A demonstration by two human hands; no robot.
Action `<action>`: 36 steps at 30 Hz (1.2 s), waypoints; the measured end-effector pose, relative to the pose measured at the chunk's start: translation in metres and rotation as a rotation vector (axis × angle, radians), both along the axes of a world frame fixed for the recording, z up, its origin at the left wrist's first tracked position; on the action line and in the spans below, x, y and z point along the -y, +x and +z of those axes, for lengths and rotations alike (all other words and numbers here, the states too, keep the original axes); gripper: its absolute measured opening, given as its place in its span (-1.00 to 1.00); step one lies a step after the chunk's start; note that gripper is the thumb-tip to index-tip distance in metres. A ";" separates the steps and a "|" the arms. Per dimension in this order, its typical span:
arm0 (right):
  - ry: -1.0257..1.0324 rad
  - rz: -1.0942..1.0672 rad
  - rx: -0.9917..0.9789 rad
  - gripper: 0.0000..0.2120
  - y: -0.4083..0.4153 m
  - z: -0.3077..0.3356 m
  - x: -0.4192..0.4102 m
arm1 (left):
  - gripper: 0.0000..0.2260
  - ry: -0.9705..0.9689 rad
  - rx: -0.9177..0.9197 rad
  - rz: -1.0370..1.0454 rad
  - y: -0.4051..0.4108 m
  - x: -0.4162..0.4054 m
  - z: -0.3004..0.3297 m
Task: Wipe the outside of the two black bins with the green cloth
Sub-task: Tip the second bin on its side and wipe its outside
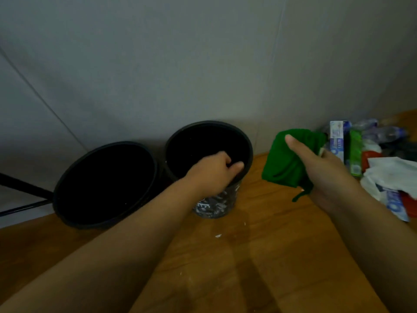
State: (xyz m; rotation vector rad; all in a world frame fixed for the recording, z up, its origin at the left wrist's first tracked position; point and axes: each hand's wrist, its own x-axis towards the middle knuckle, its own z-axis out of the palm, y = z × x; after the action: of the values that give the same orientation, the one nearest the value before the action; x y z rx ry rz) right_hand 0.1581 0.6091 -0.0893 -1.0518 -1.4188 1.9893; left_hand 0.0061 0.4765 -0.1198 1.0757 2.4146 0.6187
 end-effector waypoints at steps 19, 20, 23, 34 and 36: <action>-0.116 -0.059 0.059 -0.60 0.029 -0.058 -0.024 | -0.80 0.171 -0.172 0.045 0.003 -0.019 -0.022; -0.075 -0.071 0.065 -0.63 0.029 -0.058 -0.025 | -0.81 0.251 -0.096 0.089 0.004 -0.018 -0.016; 0.078 -0.085 0.098 -0.72 0.032 -0.057 -0.023 | -0.89 0.451 0.166 0.243 0.017 -0.014 -0.004; 0.494 0.208 0.176 -0.70 0.033 -0.058 0.007 | -0.80 0.732 0.638 0.690 0.075 0.029 -0.060; 0.580 0.269 0.189 -0.66 0.027 -0.058 0.011 | -0.78 0.766 0.662 0.719 0.077 0.036 -0.068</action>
State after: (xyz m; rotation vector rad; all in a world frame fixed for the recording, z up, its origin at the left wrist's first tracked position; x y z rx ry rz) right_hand 0.1850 0.5977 -0.1476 -0.8258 -2.1611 1.5020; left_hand 0.0830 0.4401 -0.1877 0.0802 1.9058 1.8859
